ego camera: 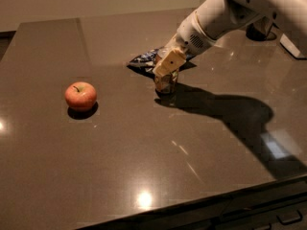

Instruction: Move orange can near blue chip bag

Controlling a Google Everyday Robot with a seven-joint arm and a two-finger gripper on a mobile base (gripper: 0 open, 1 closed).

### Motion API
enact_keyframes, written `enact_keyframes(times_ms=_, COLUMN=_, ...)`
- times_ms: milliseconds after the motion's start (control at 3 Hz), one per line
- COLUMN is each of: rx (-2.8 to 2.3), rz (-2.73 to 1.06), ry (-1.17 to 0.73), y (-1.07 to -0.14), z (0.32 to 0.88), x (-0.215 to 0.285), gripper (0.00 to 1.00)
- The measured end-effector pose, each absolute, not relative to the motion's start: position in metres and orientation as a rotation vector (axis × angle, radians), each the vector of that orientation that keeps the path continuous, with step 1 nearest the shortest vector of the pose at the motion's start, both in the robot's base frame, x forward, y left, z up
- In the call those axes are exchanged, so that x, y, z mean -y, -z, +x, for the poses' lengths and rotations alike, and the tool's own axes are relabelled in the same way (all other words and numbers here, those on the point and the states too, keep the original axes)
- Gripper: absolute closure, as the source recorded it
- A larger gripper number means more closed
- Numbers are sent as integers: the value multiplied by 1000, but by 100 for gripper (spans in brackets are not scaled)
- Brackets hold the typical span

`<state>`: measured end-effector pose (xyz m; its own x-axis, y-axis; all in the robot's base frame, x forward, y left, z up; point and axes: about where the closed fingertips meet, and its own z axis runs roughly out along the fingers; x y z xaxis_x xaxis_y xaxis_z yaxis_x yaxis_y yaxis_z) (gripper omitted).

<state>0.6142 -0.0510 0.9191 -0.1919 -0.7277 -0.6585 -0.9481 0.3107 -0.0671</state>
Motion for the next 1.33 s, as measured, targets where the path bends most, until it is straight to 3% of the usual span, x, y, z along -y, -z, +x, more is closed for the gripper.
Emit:
enact_keyframes(times_ms=1000, rx=-1989, rz=-1494, ry=-460, y=-916, z=626, x=55, gripper=15)
enact_keyframes(times_ms=1333, rx=-1989, rz=-1497, ry=-464, y=-915, z=626, x=53, gripper=0)
